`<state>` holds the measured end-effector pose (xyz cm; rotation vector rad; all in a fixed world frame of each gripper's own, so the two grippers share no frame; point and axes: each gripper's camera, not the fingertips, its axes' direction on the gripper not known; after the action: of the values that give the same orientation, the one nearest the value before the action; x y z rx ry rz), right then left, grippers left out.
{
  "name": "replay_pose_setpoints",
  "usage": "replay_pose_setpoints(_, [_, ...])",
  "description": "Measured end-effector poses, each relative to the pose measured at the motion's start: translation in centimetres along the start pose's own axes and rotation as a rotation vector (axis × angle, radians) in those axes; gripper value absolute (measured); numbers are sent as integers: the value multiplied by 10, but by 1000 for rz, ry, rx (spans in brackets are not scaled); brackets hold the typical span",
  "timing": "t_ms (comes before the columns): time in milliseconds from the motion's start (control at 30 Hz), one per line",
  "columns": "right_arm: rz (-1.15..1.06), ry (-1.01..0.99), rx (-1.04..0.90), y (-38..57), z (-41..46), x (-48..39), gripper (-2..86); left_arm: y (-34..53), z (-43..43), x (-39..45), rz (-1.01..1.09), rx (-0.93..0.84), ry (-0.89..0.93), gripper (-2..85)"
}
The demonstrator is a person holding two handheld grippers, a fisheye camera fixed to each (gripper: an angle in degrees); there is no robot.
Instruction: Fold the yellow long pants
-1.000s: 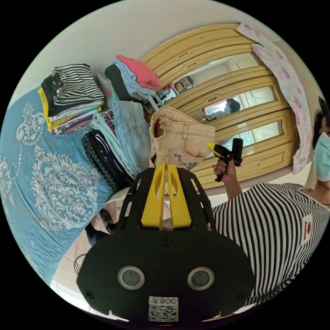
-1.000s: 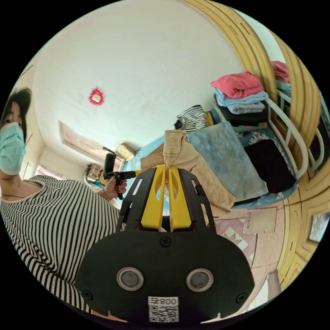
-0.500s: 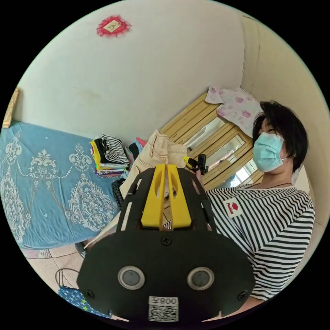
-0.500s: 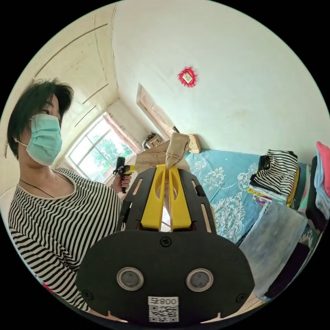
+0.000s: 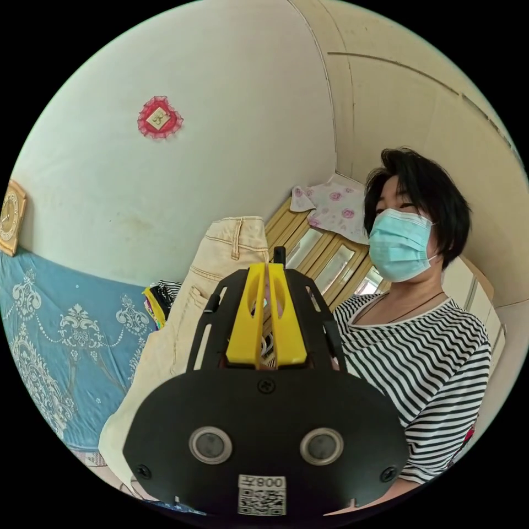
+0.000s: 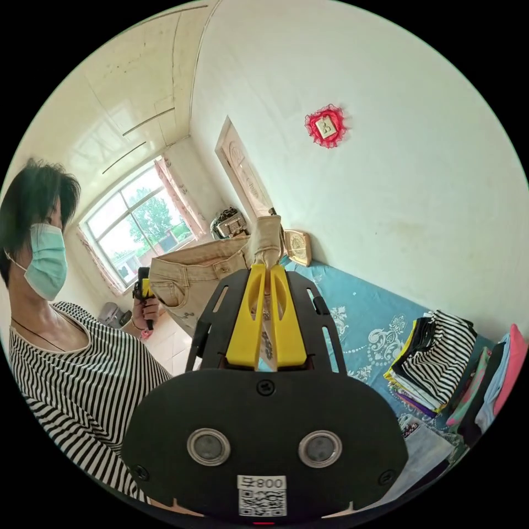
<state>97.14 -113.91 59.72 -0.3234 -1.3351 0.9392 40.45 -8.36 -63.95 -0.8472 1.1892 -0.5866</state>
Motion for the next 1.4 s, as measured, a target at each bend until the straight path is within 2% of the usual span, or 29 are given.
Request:
replay_pose_setpoints(200, [-60,72,92,-17,30,21,7,-73,-32,49,53,22,149,7])
replay_pose_setpoints(333, [-144,84,164,-33,37,43,7,-118,-49,80,101,38,179,7])
replay_pose_setpoints(467, [-233,42,200,-60,58,74,8,-166,-84,108,113,93,136,6])
replay_pose_setpoints(600, [-313,15,135,-98,110,102,9,-206,-142,118,108,169,13,7])
replay_pose_setpoints(767, [-415,-39,-98,-158,257,137,13,-240,-233,90,-5,297,-156,7])
replay_pose_setpoints(900, [-440,-43,-294,-184,398,156,18,-262,-336,29,-166,385,-397,7])
replay_pose_setpoints(967, [-439,-29,-448,-188,509,168,27,-267,-384,-7,-247,386,-512,7])
replay_pose_setpoints(1067, [-394,75,-676,-167,646,194,49,-258,-469,-72,-496,415,-656,6])
replay_pose_setpoints(1167, [-344,172,-872,-127,735,234,31,-236,-539,-114,-812,400,-780,4])
replay_pose_setpoints(1267, [-264,136,-942,-92,758,287,13,-226,-581,-129,-972,417,-736,3])
replay_pose_setpoints(1400, [-84,125,-987,-57,731,374,6,-242,-606,-157,-1156,277,-689,2])
